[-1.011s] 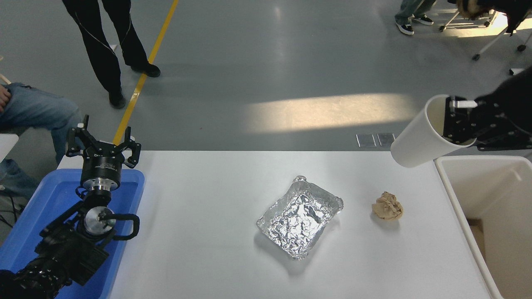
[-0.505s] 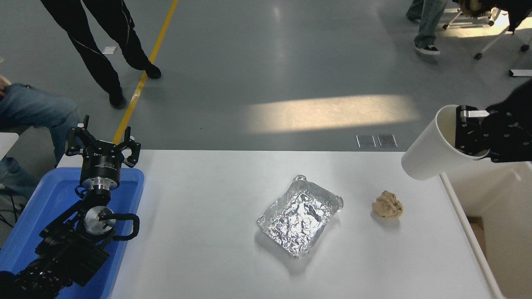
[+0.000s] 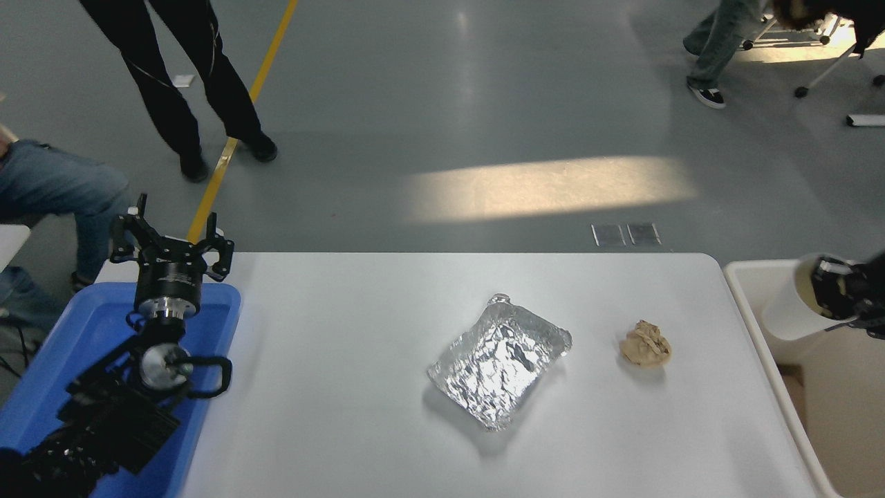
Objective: Pick up paper cup place in dustbin
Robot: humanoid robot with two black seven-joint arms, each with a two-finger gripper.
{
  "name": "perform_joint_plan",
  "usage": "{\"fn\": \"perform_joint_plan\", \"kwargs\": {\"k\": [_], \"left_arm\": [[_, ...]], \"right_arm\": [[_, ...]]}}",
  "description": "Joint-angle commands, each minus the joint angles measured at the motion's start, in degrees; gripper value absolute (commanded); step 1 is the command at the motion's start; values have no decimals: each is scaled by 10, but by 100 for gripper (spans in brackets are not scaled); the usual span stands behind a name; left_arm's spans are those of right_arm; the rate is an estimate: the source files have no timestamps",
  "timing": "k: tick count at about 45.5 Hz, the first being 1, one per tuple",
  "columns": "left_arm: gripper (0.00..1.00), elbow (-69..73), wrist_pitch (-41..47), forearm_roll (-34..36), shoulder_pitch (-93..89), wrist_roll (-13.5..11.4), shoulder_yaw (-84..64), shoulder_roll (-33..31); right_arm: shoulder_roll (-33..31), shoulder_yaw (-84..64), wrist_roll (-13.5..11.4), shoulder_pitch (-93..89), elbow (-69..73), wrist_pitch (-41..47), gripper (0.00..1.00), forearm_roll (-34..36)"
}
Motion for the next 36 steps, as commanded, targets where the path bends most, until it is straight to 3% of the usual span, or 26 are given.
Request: {"fn": "perform_joint_plan", "kwargs": {"k": [1,10,15,24,31,32,33,36], "left_arm": [[99,-1,0,0,0,0,0,0],[99,0,0,0,0,0,0,0],[99,0,0,0,0,0,0,0],[99,0,0,0,0,0,-1,0],[99,0,0,0,0,0,0,0],[99,0,0,0,0,0,0,0],[99,0,0,0,0,0,0,0],[99,0,0,0,0,0,0,0]], "right_arm": [[-15,152,0,-264,-174,-99,0,63],[-2,306,0,-458,-352,-124,0,63],[41,362,-1,-533,-444,-126,0,62],[123,373,0,-615,-584,-126,0,62],[141,374,0,-622,-602,-126,0,62],[141,374,0,-622,-602,-127,4,62],[141,374,0,-621,-602,-127,23,62],[138,374,1,-618,-606,-132,99,62]]}}
